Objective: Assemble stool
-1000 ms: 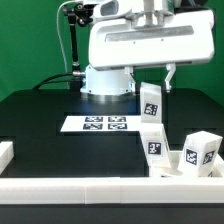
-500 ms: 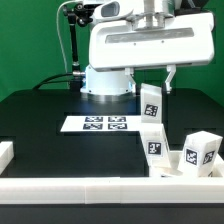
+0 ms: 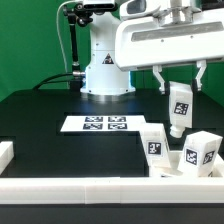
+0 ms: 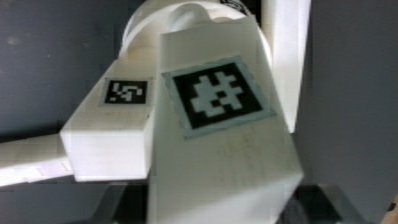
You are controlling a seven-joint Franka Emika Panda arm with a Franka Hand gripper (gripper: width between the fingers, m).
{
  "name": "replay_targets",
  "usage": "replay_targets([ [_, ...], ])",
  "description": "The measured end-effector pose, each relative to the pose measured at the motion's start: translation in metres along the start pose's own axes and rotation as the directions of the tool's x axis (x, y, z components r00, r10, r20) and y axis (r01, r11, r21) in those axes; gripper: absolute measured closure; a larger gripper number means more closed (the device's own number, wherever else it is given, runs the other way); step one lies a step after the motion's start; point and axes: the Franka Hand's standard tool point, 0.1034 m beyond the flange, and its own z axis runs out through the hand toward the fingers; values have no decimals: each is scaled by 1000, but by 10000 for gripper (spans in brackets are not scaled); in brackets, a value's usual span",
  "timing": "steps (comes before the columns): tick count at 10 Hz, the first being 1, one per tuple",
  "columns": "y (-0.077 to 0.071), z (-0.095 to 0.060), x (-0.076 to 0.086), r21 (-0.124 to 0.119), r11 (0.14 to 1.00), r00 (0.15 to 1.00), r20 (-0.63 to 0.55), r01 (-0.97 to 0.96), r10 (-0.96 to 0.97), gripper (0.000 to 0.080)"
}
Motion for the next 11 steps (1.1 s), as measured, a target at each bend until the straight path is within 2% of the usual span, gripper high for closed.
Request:
replay_targets([
  [3, 0, 2, 0, -1, 1000, 1000, 1, 2, -2, 476],
  [6, -10, 17, 18, 0, 1000, 1000, -16, 12, -12, 476],
  [8, -19, 22, 14, 3, 1000, 1000, -9, 21, -21, 476],
  [11, -18, 23, 14, 1, 1000, 1000, -9, 23, -23, 476],
])
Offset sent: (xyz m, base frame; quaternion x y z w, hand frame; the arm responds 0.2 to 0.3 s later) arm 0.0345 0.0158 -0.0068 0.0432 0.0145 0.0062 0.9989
